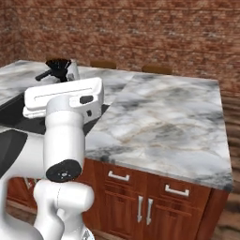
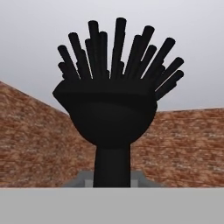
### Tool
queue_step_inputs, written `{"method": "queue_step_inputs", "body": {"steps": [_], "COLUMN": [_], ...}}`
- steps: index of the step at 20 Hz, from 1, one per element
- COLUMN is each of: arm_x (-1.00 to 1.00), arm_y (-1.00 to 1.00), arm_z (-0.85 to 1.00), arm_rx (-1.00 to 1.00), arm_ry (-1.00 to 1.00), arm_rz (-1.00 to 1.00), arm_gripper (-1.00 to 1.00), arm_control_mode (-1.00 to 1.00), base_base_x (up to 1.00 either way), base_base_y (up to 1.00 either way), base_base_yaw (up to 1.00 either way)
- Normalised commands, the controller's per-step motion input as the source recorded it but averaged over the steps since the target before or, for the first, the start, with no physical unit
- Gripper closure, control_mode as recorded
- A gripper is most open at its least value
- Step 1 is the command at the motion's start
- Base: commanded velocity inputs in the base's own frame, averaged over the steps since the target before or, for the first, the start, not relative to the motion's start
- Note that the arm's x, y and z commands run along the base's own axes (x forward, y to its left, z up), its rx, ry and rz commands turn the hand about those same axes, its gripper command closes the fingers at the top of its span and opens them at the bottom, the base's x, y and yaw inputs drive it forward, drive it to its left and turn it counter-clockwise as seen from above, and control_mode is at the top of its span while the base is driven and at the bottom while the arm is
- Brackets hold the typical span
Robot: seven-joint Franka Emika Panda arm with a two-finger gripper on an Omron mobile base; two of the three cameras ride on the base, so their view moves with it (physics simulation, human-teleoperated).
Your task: Grab the spray bottle from the cabinet, then place it next to the cutting board for sanitizing. Then grab the dish brush from the countertop next to the sink and place it next to the cutting board.
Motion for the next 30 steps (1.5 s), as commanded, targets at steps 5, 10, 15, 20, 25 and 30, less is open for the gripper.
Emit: {"method": "queue_step_inputs", "body": {"steps": [5,10,15,20,25,30], "arm_x": [0.00,0.00,0.00,0.00,0.00,0.00], "arm_y": [0.00,0.00,0.00,0.00,0.00,0.00], "arm_z": [0.00,0.00,0.00,0.00,0.00,0.00], "arm_rx": [0.00,0.00,0.00,0.00,0.00,0.00], "arm_ry": [0.00,0.00,0.00,0.00,0.00,0.00], "arm_rz": [0.00,0.00,0.00,0.00,0.00,0.00], "arm_gripper": [1.00,1.00,1.00,1.00,1.00,1.00], "arm_control_mode": [1.00,1.00,1.00,1.00,1.00,1.00], "base_base_x": [-0.67,-0.15,0.00,0.00,0.00,0.00], "base_base_y": [-0.65,-0.13,0.00,0.00,0.00,-0.01], "base_base_yaw": [-0.19,-0.72,-1.00,-1.00,-1.00,-0.98]}}
